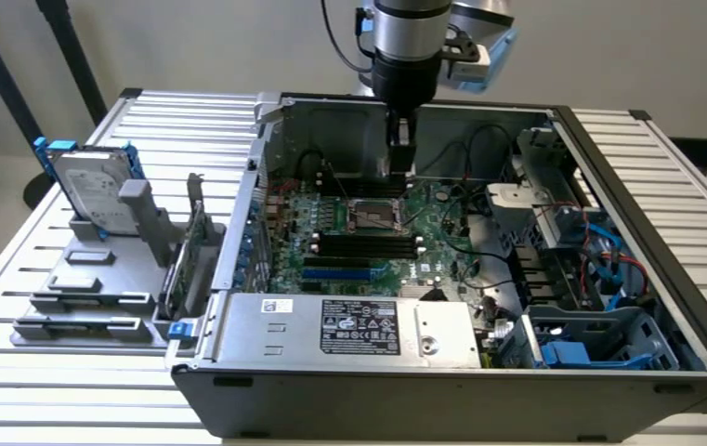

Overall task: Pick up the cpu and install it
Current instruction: 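Place the cpu into insertion slot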

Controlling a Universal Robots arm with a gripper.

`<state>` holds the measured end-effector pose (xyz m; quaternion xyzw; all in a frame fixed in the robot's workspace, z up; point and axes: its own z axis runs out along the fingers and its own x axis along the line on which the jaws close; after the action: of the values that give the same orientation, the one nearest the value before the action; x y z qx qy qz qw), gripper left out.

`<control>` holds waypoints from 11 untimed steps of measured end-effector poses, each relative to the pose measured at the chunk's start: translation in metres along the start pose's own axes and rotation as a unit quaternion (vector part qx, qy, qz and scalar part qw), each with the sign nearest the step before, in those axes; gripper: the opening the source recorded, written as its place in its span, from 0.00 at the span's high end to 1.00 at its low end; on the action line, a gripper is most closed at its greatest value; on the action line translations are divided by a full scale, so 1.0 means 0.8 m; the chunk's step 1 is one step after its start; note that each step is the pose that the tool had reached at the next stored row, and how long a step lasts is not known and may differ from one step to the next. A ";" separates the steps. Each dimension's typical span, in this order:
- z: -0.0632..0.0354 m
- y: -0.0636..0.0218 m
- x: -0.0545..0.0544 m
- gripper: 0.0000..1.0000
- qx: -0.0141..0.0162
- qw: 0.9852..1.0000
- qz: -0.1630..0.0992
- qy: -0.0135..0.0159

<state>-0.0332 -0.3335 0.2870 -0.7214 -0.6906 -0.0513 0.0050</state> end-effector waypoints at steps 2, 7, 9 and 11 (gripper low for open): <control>0.002 -0.011 -0.001 0.45 0.000 1.000 0.000 0.000; 0.011 -0.038 -0.007 0.45 0.000 1.000 0.000 0.000; 0.015 -0.042 -0.010 0.45 0.000 1.000 0.000 0.000; 0.017 -0.043 -0.013 0.45 0.000 1.000 -0.002 0.000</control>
<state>-0.0669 -0.3408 0.2701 -0.7199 -0.6921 -0.0515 0.0052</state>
